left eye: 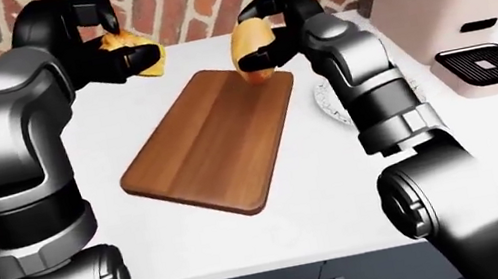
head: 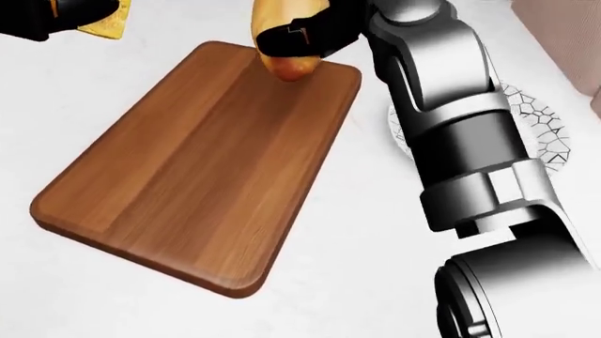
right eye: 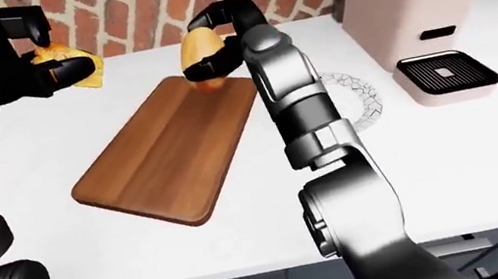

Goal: Place all breads on the cutting board.

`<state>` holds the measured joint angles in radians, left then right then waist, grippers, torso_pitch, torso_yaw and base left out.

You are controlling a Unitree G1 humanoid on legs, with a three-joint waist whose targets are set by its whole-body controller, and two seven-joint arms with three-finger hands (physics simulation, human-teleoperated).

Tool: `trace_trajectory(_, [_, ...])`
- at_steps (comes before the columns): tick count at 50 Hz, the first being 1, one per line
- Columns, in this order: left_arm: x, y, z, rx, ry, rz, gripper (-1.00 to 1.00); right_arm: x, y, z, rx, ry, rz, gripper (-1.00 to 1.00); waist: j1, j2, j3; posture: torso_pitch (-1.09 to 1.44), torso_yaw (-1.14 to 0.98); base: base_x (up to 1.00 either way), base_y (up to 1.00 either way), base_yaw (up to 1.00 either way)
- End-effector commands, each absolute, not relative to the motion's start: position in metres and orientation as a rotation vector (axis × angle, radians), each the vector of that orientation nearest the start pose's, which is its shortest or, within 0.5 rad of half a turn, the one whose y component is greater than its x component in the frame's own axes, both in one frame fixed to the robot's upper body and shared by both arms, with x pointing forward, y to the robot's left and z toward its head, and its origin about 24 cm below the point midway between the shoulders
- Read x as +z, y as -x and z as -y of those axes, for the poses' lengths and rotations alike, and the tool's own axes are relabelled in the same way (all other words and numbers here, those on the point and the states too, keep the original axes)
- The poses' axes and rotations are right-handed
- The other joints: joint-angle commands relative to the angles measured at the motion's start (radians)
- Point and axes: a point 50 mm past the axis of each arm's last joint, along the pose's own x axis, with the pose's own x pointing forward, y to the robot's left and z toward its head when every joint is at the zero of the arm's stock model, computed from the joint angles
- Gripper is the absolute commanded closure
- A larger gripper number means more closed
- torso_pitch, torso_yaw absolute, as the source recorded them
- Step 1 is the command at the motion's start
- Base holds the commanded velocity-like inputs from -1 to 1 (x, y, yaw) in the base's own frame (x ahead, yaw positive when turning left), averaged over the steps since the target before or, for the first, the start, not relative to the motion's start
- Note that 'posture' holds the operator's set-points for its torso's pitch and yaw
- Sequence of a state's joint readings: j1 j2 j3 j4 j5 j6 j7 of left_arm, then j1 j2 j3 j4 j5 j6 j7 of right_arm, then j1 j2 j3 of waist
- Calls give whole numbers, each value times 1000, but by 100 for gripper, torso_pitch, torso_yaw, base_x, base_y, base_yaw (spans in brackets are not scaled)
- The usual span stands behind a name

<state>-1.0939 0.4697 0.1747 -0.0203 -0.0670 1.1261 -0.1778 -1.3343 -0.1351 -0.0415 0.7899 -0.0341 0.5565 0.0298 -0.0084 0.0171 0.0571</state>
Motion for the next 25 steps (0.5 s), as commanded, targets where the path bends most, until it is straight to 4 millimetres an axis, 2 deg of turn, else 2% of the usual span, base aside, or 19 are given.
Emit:
trace_trajectory(1, [341, -332, -201, 24, -189, 154, 100, 293, -414, 83, 148, 243, 93, 100, 1, 5, -37, 0, 0, 0, 0, 0])
trace_trajectory(7, [343, -332, -198, 18, -186, 158, 100, 288, -413, 74, 175, 276, 93, 100, 0, 5, -38, 0, 0, 0, 0, 0])
trace_trajectory(12, [342, -332, -201, 23, -185, 156, 100, 285, -405, 62, 224, 317, 106, 100, 0, 5, -35, 0, 0, 0, 0, 0])
trace_trajectory(15, [343, -332, -201, 23, -183, 157, 100, 285, -404, 60, 233, 336, 112, 100, -1, 6, -35, 0, 0, 0, 0, 0])
trace_trajectory(25, [345, -333, -198, 17, -180, 159, 100, 268, -405, 58, 244, 405, 105, 100, -1, 5, -37, 0, 0, 0, 0, 0])
